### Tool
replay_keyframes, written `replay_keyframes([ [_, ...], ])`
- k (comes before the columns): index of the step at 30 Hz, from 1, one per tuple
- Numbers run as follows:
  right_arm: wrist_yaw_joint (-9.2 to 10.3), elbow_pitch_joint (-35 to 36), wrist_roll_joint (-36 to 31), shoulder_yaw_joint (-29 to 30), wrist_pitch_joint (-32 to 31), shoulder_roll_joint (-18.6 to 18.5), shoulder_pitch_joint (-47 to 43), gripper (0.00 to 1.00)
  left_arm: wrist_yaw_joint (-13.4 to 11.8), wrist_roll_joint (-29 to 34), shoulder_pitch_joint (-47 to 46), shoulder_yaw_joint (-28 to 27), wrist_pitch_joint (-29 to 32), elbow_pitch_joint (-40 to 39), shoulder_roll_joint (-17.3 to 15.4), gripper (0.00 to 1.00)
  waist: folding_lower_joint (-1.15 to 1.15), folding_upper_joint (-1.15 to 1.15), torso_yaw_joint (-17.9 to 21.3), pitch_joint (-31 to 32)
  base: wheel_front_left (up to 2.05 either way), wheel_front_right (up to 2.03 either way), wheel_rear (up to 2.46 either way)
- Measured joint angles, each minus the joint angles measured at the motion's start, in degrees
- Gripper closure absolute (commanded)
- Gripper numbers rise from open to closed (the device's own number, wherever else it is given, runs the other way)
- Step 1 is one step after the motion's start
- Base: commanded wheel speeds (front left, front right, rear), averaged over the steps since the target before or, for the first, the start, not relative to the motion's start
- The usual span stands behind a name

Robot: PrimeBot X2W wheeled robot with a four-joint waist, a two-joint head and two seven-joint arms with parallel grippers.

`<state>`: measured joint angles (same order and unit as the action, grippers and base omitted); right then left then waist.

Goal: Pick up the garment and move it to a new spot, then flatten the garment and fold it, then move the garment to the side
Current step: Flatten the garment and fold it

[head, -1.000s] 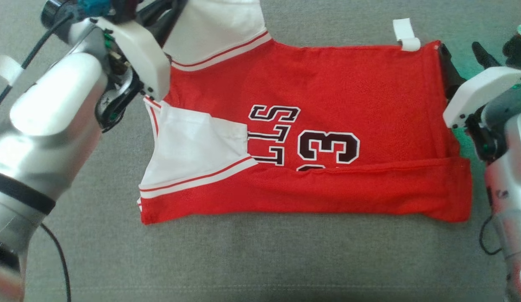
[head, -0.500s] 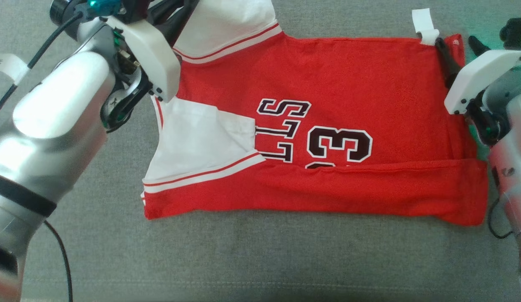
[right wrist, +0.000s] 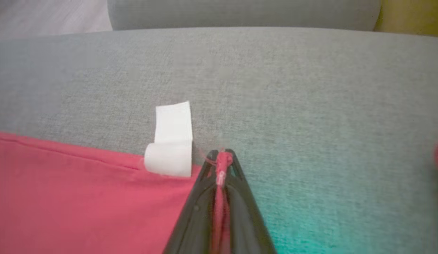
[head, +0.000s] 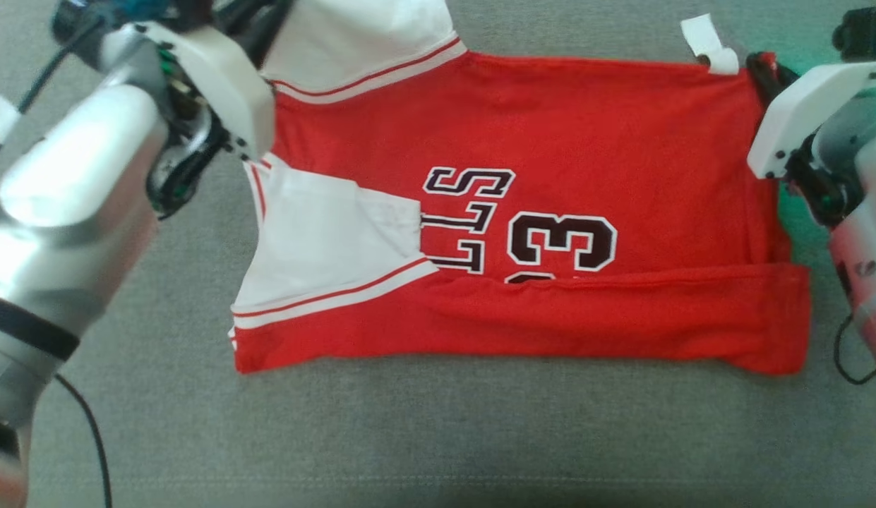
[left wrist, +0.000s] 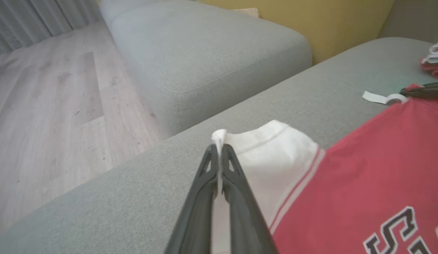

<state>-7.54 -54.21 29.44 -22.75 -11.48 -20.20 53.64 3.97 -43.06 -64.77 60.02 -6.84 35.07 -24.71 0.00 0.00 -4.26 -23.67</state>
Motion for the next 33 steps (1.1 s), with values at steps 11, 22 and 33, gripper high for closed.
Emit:
replay_keyframes([
  [11,0.00,2.48,4.63,-2.80,8.01,-0.21,9.89,1.00,0.04,1.63,-7.71,-2.44,-5.09,7.80,-0.94,1.00,0.00,0.00,2.71,-1.36,0.00,0.00,0.00],
  [22,0.00,1.36,6.91,-7.36,16.06,-0.40,11.77,1.00,1.09,3.75,-10.53,-4.01,-7.46,12.01,0.86,1.00,0.00,0.00,2.84,-0.89,0.00,0.00,0.00],
  [33,0.00,7.36,15.61,-18.53,11.61,-7.97,3.75,1.00,3.12,5.19,0.17,-1.07,-7.47,5.10,-1.43,1.00,0.00,0.00,1.12,3.93,0.00,0.00,0.00],
])
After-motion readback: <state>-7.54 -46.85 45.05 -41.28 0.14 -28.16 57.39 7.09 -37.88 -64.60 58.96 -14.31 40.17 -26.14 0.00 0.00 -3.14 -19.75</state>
